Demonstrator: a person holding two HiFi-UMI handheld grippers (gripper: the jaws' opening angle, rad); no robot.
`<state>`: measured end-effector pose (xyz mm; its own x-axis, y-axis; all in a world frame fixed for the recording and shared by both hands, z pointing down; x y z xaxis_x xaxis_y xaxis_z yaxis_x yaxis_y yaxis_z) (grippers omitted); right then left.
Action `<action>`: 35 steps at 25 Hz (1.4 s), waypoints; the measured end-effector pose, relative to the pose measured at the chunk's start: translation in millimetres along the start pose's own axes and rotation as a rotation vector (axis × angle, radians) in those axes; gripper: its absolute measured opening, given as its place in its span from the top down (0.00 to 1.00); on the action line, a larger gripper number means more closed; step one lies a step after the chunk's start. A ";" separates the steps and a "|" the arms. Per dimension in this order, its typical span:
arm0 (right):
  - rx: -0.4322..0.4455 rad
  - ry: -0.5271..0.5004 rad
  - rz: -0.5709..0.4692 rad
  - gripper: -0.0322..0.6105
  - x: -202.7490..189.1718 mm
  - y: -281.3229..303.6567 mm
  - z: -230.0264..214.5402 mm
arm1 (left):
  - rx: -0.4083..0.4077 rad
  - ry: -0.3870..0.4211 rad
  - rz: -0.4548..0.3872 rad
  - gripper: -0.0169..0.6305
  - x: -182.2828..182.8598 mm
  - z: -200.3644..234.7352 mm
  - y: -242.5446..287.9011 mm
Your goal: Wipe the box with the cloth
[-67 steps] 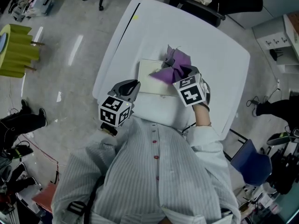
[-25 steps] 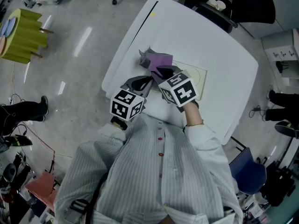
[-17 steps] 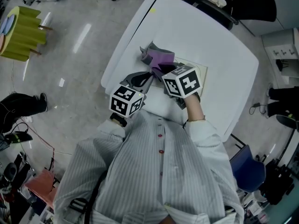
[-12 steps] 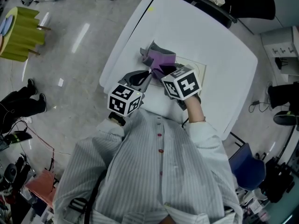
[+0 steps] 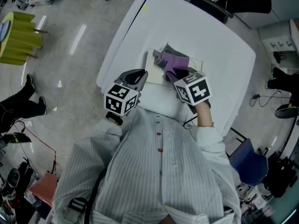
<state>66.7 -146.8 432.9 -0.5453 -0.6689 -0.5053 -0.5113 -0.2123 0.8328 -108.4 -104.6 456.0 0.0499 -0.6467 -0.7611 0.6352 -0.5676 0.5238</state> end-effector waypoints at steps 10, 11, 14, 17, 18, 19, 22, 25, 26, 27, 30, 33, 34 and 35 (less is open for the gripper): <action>-0.150 0.060 0.058 0.87 -42.9 -37.6 -41.9 | -0.003 0.006 0.003 0.95 -0.3 -0.7 0.2; -0.155 0.066 0.056 0.87 -44.4 -39.6 -43.2 | -0.004 0.006 0.004 0.95 -0.3 -0.9 0.4; -0.173 0.075 0.053 0.87 -47.3 -43.8 -44.3 | -0.007 0.006 0.005 0.95 -0.5 -1.5 0.3; -0.180 0.088 0.042 0.87 -48.5 -45.7 -46.6 | -0.006 0.004 0.002 0.95 0.6 -1.2 1.7; -0.182 0.091 0.040 0.87 -48.9 -46.3 -47.6 | -0.006 0.003 0.001 0.95 0.9 -1.2 2.5; -0.184 0.094 0.038 0.87 -49.1 -46.7 -48.1 | -0.007 0.001 0.001 0.95 0.9 -1.2 3.1; -0.186 0.098 0.020 0.87 -46.7 -48.0 -44.6 | -0.011 -0.013 -0.003 0.95 -0.3 -0.5 3.4; -0.143 0.104 -0.032 0.87 -36.9 -49.6 -31.5 | -0.016 -0.025 -0.008 0.95 -1.3 0.5 3.1; -0.114 0.106 -0.057 0.86 -31.6 -50.2 -25.0 | -0.017 -0.026 -0.009 0.95 -1.3 0.7 3.1; -0.079 0.108 -0.084 0.87 -25.3 -50.5 -17.6 | -0.018 -0.028 -0.010 0.95 -1.1 0.8 2.8; 0.038 0.109 -0.167 0.87 -3.3 -48.9 8.3 | -0.020 -0.031 -0.012 0.95 -0.6 0.8 1.2; 0.144 0.102 -0.215 0.87 15.8 -38.2 32.2 | -0.022 -0.031 -0.014 0.95 -0.8 1.4 0.5; 0.171 0.100 -0.218 0.87 20.1 -32.6 38.4 | -0.023 -0.032 -0.014 0.95 -0.9 1.5 0.8; 0.193 0.100 -0.216 0.87 23.0 -26.4 43.7 | -0.025 -0.033 -0.015 0.95 -1.0 1.5 1.2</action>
<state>38.6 -125.5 389.4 -0.3468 -0.6915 -0.6337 -0.7303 -0.2248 0.6451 -108.8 -105.4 458.0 0.0155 -0.6548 -0.7556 0.6545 -0.5647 0.5028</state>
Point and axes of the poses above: the fingertips, and each gripper's own axes: y forward along the fingers, z to its left, x out of its top, the point moved 8 cm from there along -y, backward along the fingers, and after that the axes turned 1 degree about x, right-handed, at the moved point
